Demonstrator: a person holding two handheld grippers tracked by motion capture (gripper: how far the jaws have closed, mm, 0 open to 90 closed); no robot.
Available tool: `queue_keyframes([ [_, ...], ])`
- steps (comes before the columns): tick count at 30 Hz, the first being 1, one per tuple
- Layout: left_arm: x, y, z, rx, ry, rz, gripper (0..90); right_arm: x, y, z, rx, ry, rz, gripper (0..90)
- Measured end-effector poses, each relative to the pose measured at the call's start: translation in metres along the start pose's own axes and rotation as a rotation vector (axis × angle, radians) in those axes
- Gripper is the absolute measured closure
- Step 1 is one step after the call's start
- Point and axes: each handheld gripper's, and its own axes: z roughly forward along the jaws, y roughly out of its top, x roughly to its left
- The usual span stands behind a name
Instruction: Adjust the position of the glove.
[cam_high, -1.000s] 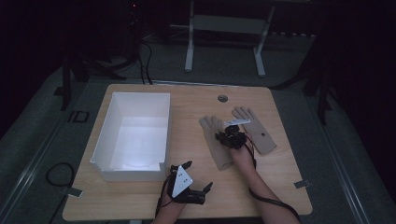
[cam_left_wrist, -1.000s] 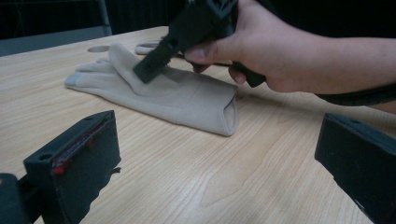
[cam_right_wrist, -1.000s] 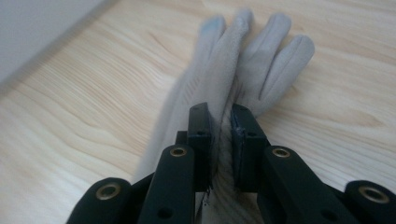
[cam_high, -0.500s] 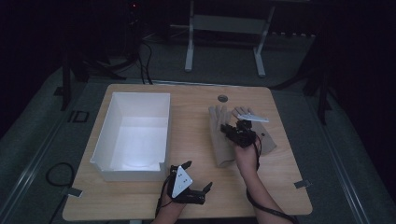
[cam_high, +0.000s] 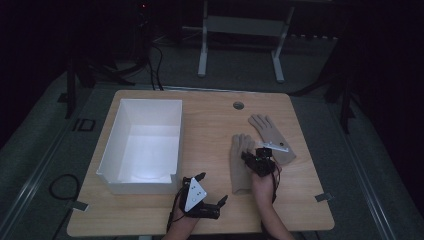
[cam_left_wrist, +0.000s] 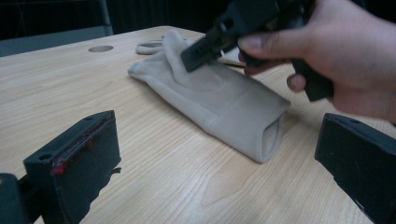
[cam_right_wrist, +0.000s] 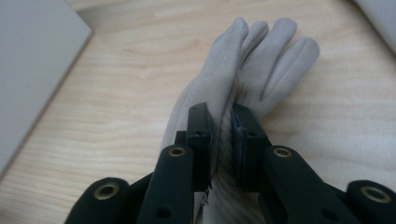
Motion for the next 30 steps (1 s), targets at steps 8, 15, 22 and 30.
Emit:
queue_keyframes([
  [8, 0.0, 0.0, 0.0, -0.001, -0.002, -0.001, 0.4, -0.005, -0.015, 0.009, 0.018, -0.05, -0.041, 58.7],
  [15, 0.0, 0.0, 0.0, 0.0, -0.001, 0.001, 0.4, -0.007, 0.002, -0.014, -0.06, -0.03, -0.193, 54.2],
  [22, 0.0, 0.0, 0.0, 0.004, -0.001, 0.0, 0.3, -0.023, 0.024, -0.033, -0.102, 0.022, -0.349, 54.3],
  [30, 0.0, 0.0, 0.0, 0.002, -0.003, -0.002, 0.4, -0.06, 0.044, -0.041, -0.073, 0.016, -0.363, 55.4],
])
